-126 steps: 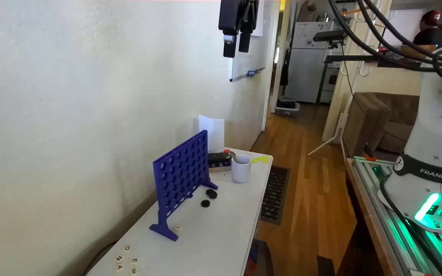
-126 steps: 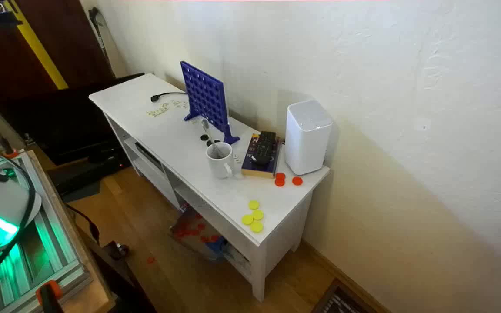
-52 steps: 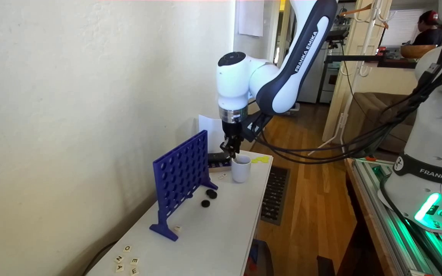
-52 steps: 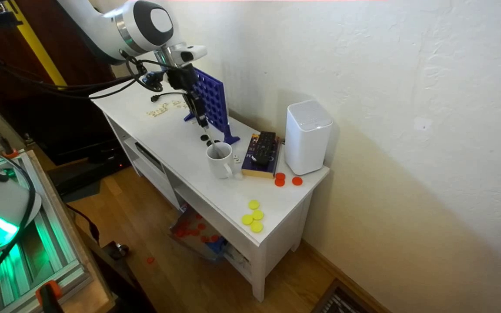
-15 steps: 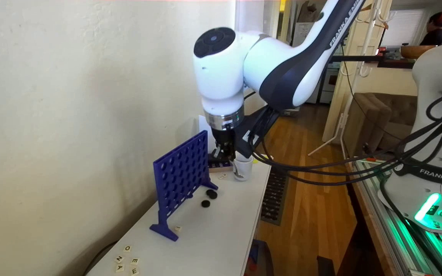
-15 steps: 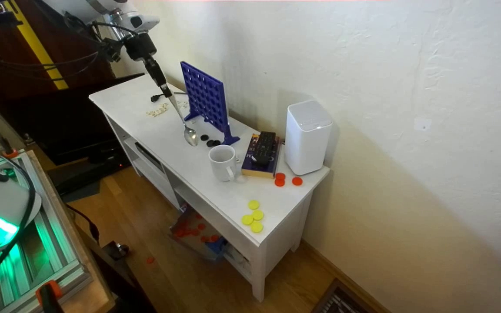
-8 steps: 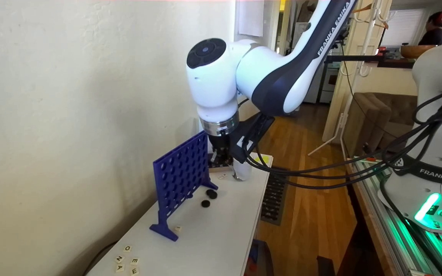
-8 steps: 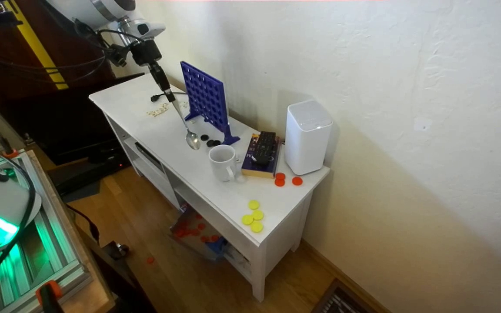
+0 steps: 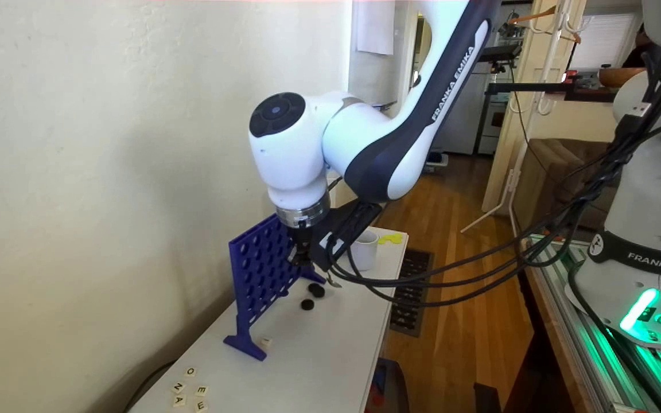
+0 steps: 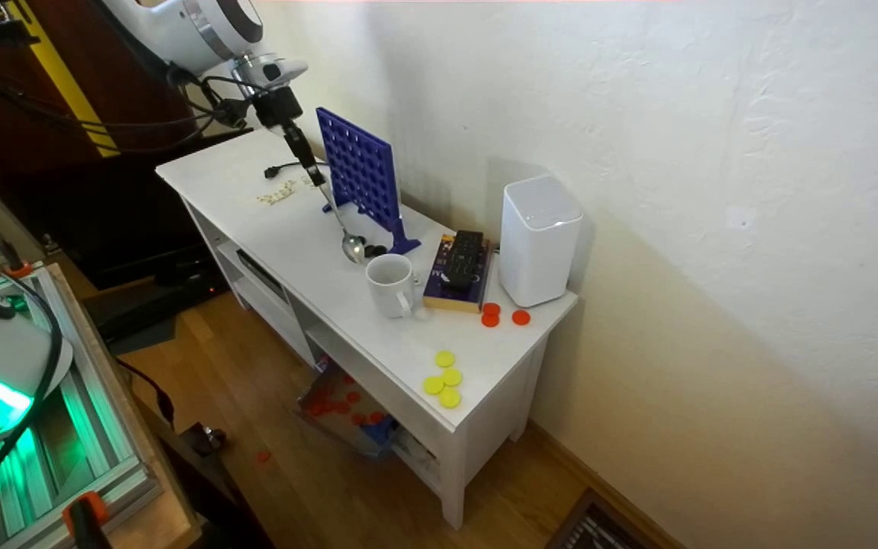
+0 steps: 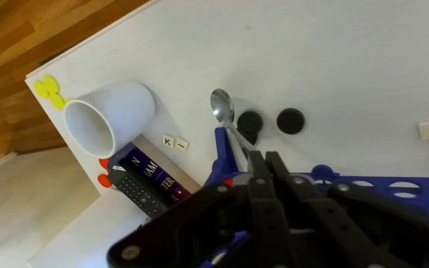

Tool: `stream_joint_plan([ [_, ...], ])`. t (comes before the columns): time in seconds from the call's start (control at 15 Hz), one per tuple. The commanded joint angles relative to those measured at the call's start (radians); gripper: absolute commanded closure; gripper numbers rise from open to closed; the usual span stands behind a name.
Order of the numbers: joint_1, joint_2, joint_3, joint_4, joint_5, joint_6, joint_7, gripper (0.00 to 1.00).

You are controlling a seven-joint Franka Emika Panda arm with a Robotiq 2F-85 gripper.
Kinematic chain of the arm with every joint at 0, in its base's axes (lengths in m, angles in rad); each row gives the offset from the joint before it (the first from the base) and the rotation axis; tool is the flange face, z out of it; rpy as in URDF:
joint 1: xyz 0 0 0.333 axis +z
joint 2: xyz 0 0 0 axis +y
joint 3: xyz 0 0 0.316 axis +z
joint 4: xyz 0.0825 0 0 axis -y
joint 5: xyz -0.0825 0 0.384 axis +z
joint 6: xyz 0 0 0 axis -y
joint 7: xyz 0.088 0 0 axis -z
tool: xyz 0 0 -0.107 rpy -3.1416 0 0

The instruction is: Remove the spoon from the cup and place it on the table

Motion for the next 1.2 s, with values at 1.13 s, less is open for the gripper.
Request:
stream_joint_plan([
  [1.13, 0.143, 0.345, 0.0, 0.319, 0.114, -0.28, -0.026, 0.99],
])
